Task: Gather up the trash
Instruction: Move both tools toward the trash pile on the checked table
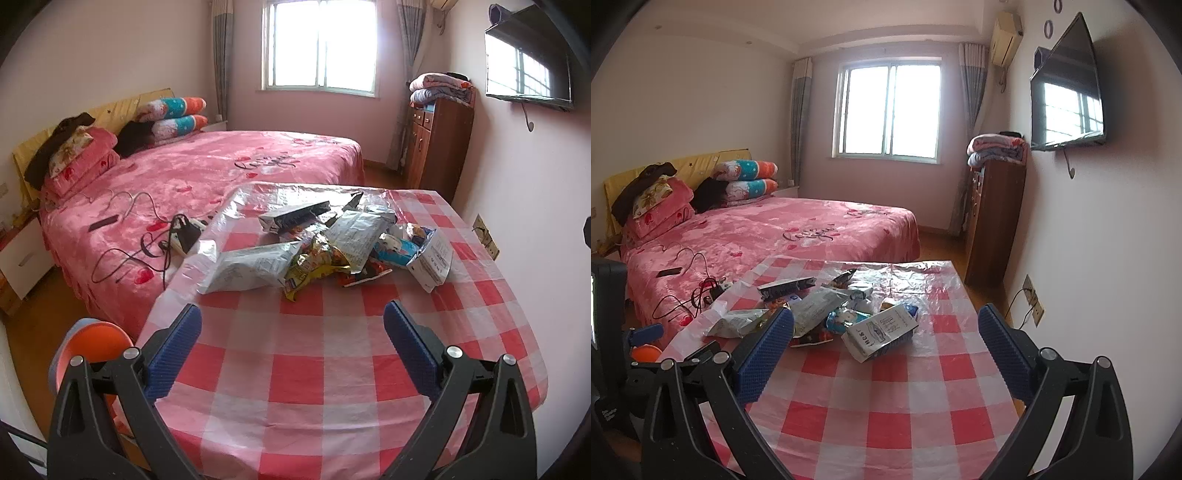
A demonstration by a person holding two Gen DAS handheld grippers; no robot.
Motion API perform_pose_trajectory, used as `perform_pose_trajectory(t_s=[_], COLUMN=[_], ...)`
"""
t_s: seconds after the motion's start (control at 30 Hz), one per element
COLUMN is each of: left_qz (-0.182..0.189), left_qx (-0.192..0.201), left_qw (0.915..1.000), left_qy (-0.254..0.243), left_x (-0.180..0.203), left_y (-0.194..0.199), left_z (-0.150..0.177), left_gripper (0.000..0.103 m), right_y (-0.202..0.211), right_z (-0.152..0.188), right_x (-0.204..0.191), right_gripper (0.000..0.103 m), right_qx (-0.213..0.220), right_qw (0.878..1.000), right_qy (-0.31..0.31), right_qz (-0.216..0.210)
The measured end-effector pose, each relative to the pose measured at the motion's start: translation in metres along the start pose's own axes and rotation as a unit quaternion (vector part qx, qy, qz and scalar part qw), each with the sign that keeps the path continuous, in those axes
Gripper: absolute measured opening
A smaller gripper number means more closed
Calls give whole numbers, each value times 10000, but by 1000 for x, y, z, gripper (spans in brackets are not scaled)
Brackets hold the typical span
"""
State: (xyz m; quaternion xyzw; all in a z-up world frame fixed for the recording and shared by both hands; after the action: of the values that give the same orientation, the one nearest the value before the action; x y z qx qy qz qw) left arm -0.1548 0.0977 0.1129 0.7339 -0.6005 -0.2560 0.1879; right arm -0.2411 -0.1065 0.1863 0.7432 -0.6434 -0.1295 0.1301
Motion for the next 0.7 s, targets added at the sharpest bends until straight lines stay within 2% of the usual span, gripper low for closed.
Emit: perform_pose_trajectory(t_s=[0.23, 0.4, 0.57, 0.7], left_qz=[5, 78, 104, 120], left_qx=[180, 175, 120, 55], left_qw=[9998, 9998, 9999, 9998], left_qy=[-23, 53, 68, 121], left_x=[-2, -3, -4, -5], left_y=[12, 14, 13, 10], left_z=[1, 1, 2, 3], left_gripper=[99, 99, 99, 99], right_y=[10, 15, 18, 17], right_z=[-2, -2, 0, 1], right_x=[2, 0, -6, -6], right_gripper=[98, 98, 98, 98], right_qx=[137, 241, 363, 328], right_qw=[9999, 9996, 9989, 9991], right_qy=[21, 73, 301, 275], right_qz=[4, -127, 4, -60])
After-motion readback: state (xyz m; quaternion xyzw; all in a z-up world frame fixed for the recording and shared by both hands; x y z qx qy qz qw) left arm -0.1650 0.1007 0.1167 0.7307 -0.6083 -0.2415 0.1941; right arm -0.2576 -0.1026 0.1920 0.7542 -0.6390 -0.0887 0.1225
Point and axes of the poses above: each gripper's, at about its wrist camera, not at the fingertips, and y roughly against the way its jaws point, x to its right, z to its underside, the point moved 2 cm from there along -y, roughly the way its jaws point, and after that the axes turned 15 degrees about -z, right-handed, at the moved point
